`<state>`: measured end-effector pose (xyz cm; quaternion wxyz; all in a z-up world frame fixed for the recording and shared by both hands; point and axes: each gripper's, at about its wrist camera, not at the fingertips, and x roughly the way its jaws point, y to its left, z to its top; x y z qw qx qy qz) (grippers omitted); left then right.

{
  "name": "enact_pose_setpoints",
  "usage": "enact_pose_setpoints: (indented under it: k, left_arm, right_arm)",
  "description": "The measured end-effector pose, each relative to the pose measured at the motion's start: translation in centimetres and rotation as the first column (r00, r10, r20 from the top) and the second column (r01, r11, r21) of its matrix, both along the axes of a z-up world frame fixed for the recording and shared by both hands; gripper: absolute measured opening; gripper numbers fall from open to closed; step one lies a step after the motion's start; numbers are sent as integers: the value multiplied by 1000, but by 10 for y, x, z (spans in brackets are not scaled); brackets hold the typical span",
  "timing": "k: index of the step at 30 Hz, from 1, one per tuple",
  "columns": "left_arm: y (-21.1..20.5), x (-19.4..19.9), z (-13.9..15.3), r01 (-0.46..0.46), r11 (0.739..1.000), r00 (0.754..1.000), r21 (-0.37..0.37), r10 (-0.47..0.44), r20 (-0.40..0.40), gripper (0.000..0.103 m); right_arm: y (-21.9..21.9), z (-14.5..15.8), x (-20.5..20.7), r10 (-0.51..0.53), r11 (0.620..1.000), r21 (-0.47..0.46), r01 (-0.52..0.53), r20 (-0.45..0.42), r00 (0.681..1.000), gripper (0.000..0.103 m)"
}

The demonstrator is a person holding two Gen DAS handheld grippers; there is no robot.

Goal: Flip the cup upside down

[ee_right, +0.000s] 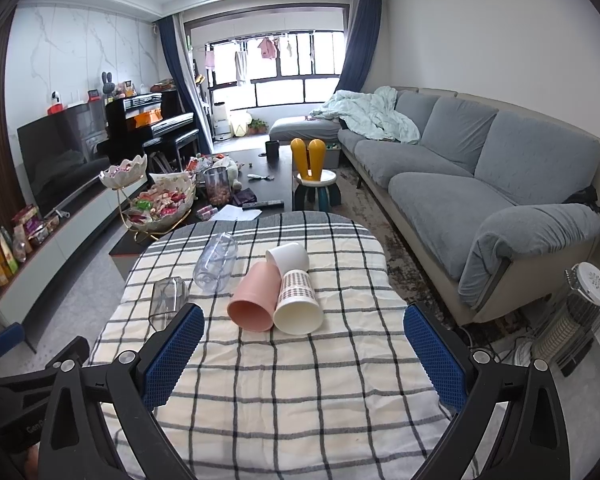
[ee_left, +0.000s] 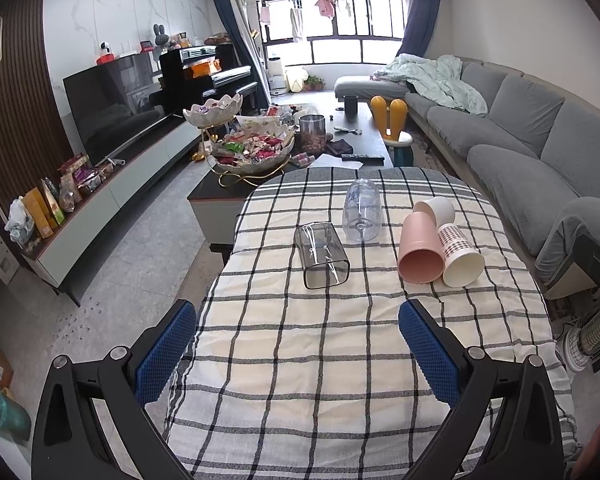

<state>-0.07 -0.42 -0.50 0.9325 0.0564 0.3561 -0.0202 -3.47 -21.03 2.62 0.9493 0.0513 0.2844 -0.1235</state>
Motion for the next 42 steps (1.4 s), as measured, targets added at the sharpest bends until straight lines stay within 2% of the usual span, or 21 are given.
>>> enact_pose_setpoints:
  k: [12,19,20,31,42]
  left_arm:
    - [3,3,-3,-6,1000,1000,7,6,-4,103]
    - [11,9,-3,-13,1000,1000,8,13,-4,103]
    - [13,10,-2,-16,1000,1000,6,16,-1,103]
    - [39,32,-2,-57,998,998,-7,57,10,103]
    - [66,81,-7,-80,997,997,-22,80,16,103]
  right_arm:
    - [0,0,1,1,1000,2,-1,-2,1000,101]
    - [19,-2,2,17,1000,-1,-17,-4,1000,101]
    - [23,-12,10,30,1000,3,-30,-12,999,101]
    - [36,-9,40,67,998,-8,-67,-32,997,101]
    - [57,-13,100,85,996,-3,-86,-68,994,101]
